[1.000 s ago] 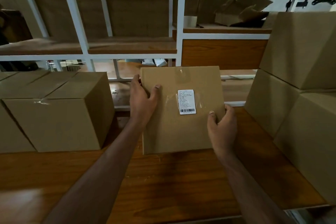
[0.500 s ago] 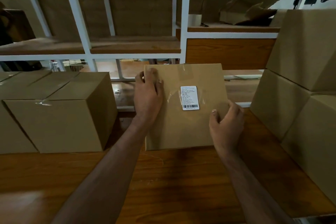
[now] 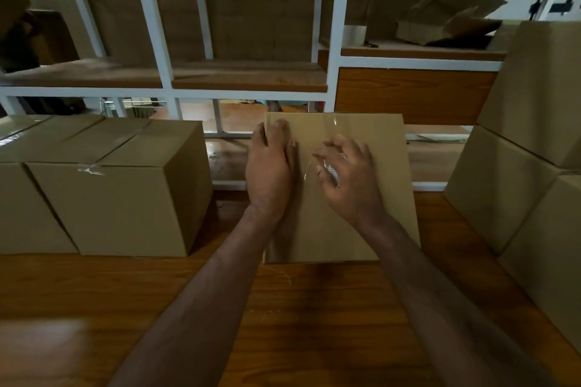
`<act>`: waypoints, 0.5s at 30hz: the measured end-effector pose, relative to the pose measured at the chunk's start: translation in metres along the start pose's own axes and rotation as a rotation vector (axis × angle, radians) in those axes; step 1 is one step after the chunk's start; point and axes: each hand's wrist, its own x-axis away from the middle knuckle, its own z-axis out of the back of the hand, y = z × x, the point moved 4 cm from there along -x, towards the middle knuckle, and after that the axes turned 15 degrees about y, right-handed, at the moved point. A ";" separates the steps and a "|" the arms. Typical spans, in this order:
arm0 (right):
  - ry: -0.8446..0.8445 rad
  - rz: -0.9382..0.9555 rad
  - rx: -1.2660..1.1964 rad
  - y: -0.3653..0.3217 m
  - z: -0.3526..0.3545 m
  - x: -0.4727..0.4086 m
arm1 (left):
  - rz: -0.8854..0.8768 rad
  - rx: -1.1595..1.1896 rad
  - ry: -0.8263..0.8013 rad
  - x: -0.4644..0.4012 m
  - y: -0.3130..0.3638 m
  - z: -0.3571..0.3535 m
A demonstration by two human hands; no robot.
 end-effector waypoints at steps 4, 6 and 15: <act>-0.119 0.089 0.018 -0.001 -0.008 -0.012 | -0.003 0.005 -0.001 0.002 0.000 0.000; -0.160 0.107 0.044 0.001 -0.007 -0.014 | 0.003 0.022 -0.010 0.002 0.000 0.000; -0.162 0.100 -0.090 0.009 0.001 -0.014 | 0.013 0.020 -0.026 0.005 -0.001 0.001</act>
